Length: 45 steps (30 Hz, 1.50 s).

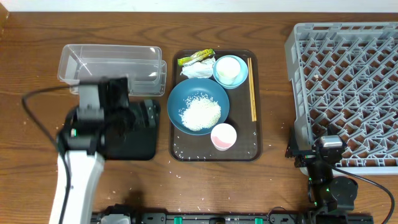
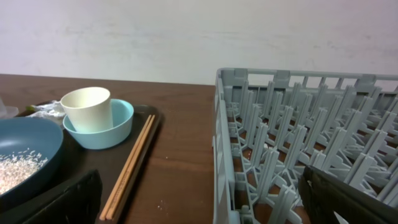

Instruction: Sort waste into correct bins and load items into the dishwasher rack

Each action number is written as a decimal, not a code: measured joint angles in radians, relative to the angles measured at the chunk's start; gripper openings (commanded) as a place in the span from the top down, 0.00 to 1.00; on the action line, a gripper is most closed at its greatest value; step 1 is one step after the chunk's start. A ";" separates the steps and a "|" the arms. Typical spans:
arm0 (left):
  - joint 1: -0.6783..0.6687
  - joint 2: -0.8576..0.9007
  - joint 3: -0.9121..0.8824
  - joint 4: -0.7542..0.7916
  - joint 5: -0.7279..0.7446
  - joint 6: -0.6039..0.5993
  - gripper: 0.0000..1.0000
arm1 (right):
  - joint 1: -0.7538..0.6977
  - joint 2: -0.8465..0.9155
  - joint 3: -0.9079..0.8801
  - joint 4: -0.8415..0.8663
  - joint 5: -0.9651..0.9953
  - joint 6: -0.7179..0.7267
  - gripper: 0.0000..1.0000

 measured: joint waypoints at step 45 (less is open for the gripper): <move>0.419 0.016 0.050 0.023 -0.422 -0.469 0.08 | 0.000 0.007 0.023 0.640 -0.235 0.250 0.01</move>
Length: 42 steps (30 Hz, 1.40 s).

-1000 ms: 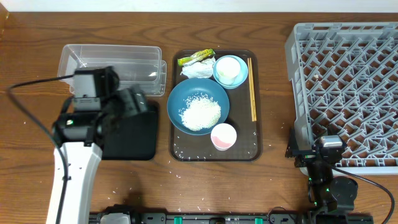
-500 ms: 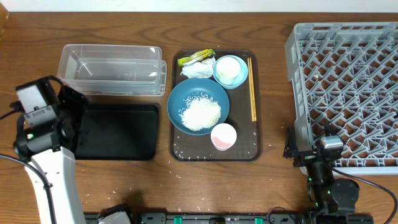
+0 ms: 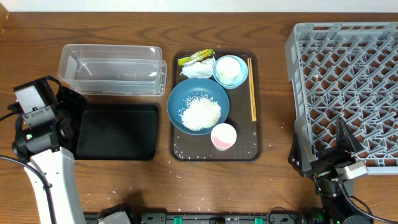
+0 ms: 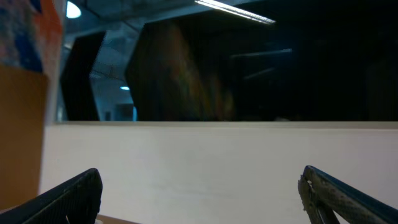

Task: Sort waste into correct bins and load items into the dishwasher rack
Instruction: 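Reach the right gripper over the tray toward the pink cup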

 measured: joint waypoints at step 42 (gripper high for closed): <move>0.000 0.000 0.000 0.000 0.000 -0.002 0.08 | 0.714 1.347 1.344 -1.373 0.348 0.143 0.01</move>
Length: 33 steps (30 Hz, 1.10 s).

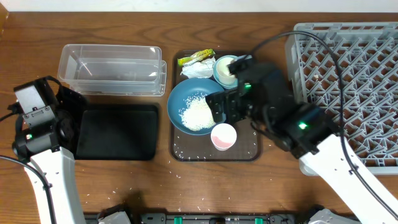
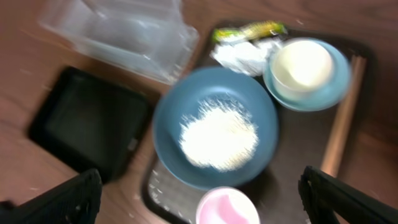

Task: Sort waste into correct bins and load items into the dishwasher rack
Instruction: 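Reach the right gripper over the tray toward the pink cup, then lower the right gripper and grasp the pink cup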

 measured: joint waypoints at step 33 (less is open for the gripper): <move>0.000 0.000 0.000 0.000 0.000 0.000 0.08 | 0.180 0.481 0.035 -0.229 -0.014 0.150 0.66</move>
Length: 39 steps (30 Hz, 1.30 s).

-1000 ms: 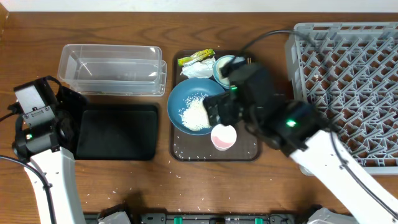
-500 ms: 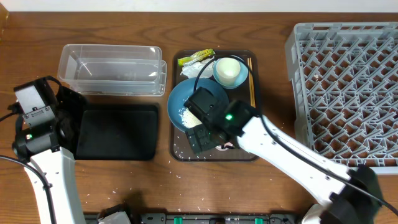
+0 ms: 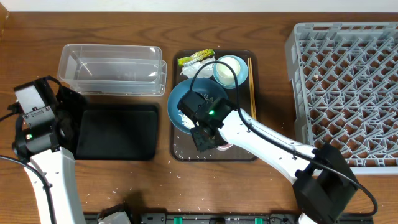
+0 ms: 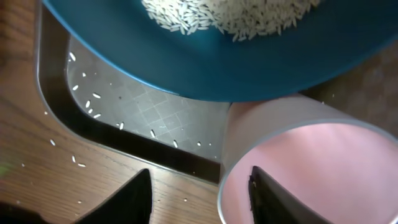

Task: Sort waste into correct bins and load items into the dishwasher rack
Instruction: 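Lower the right gripper and grasp the pink cup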

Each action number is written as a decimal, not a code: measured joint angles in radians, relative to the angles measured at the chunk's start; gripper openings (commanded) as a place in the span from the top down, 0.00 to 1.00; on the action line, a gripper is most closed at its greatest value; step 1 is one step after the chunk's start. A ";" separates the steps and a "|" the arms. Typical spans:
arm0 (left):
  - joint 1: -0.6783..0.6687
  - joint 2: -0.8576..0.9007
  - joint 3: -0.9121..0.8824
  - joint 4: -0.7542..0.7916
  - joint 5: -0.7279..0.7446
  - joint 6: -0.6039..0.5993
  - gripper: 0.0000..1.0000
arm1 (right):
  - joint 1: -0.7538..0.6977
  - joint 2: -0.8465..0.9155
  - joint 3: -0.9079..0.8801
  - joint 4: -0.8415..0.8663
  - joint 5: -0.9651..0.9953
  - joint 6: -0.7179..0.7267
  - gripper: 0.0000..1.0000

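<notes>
On the brown tray [image 3: 249,149] lie a blue plate of rice [image 3: 186,102], a pink cup [image 4: 311,168], a pale blue bowl holding a cream cup [image 3: 230,68], chopsticks [image 3: 252,87] and wrappers [image 3: 196,59]. My right gripper [image 4: 199,186] is low at the tray's front edge, open, one finger inside the pink cup and one outside its rim. In the overhead view the right gripper [image 3: 208,138] covers most of the cup. The left arm [image 3: 37,118] stands left of the black bin; its fingers do not show clearly.
A clear plastic bin [image 3: 112,68] sits at the back left and a black bin [image 3: 118,130] in front of it. The grey dishwasher rack [image 3: 348,87] fills the right side. Rice grains are scattered on the tray floor [image 4: 124,106] and on the table.
My right gripper was high above the plate and bowl; now it is down at the pink cup, its fingers astride the rim. The left arm has not moved.
First the left arm hung over the black bin and the right arm sat by the rack's front corner. Then the left arm stood left of the bin. Later the right arm was over the tray, and now its gripper straddles the pink cup's rim.
</notes>
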 measured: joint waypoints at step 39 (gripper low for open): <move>0.000 0.000 0.000 0.000 0.000 0.000 0.08 | 0.000 0.000 -0.016 -0.001 0.050 0.023 0.99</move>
